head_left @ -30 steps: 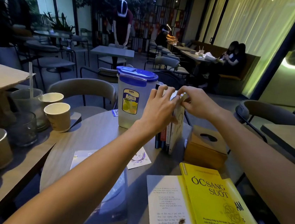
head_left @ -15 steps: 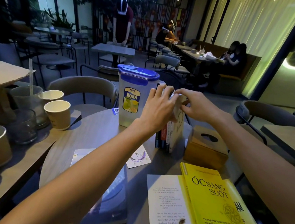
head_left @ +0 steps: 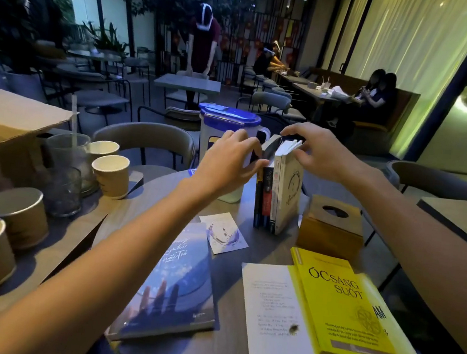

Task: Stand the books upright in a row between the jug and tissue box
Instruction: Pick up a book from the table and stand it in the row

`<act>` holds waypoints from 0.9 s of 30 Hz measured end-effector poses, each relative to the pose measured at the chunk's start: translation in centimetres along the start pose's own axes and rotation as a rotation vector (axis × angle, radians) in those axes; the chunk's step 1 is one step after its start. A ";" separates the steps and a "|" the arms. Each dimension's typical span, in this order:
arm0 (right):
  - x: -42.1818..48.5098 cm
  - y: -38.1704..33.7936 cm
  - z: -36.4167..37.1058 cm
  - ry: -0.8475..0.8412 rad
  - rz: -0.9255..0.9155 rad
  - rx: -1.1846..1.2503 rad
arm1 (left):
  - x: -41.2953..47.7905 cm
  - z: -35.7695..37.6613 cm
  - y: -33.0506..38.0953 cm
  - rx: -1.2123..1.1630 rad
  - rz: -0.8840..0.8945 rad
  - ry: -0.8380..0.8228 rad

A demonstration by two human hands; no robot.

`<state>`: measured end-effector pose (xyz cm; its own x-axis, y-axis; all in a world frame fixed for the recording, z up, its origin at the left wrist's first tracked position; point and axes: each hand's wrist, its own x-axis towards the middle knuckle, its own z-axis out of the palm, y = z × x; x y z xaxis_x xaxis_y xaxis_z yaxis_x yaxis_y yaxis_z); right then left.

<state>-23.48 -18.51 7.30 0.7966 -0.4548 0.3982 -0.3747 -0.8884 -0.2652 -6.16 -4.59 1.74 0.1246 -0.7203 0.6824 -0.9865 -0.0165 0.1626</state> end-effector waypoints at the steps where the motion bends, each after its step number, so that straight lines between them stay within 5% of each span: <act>1: -0.2 -0.7 0.2 -0.003 -0.015 0.009 | -0.5 -0.6 -0.2 -0.026 -0.010 -0.018; 18: -1.9 -9.8 16.7 -0.568 -0.090 0.029 | -15.3 -5.3 -10.6 -0.050 -0.413 -0.660; 27: -0.7 -9.5 19.4 -0.664 -0.033 0.016 | -15.2 -4.5 -11.9 -0.047 -0.577 -0.911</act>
<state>-11.26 -8.51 -7.51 0.9325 -0.2880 -0.2180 -0.3421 -0.8978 -0.2774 4.14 9.67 -7.31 0.4250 -0.8576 -0.2898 -0.7966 -0.5064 0.3302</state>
